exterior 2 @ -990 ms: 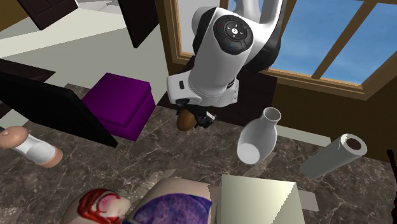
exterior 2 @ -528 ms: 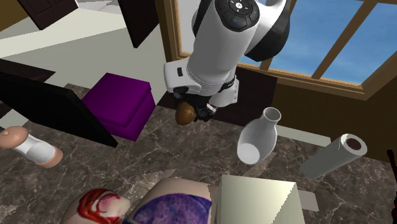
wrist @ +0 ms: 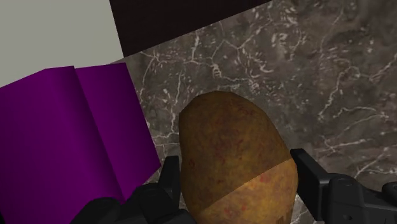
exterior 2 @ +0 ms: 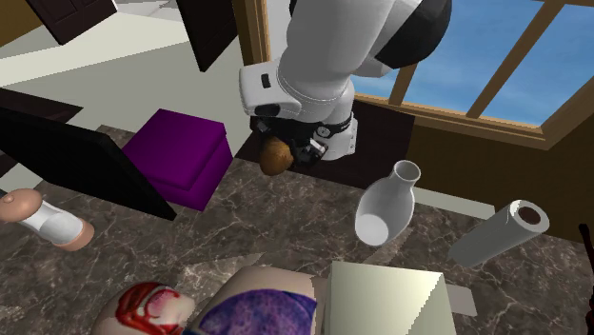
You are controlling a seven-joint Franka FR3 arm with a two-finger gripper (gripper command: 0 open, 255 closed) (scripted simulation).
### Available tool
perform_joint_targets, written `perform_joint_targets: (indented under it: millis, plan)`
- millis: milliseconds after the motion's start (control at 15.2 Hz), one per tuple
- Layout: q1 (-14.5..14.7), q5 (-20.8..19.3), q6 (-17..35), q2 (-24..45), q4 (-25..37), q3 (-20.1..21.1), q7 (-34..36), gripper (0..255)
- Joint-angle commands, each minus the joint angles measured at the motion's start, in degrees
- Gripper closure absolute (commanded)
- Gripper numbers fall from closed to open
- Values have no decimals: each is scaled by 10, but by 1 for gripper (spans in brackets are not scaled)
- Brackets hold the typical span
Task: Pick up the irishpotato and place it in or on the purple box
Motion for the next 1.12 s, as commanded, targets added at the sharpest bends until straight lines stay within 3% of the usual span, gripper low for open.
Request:
perform_joint_targets:
  millis: [0,264,1056]
  plan:
    - [1,1,-20,-8,12,-2,-6,255]
    - [1,1,-54,-19,37,-6,-15,255]
    - [-128,-144,43,43,55,-171,-178,255]
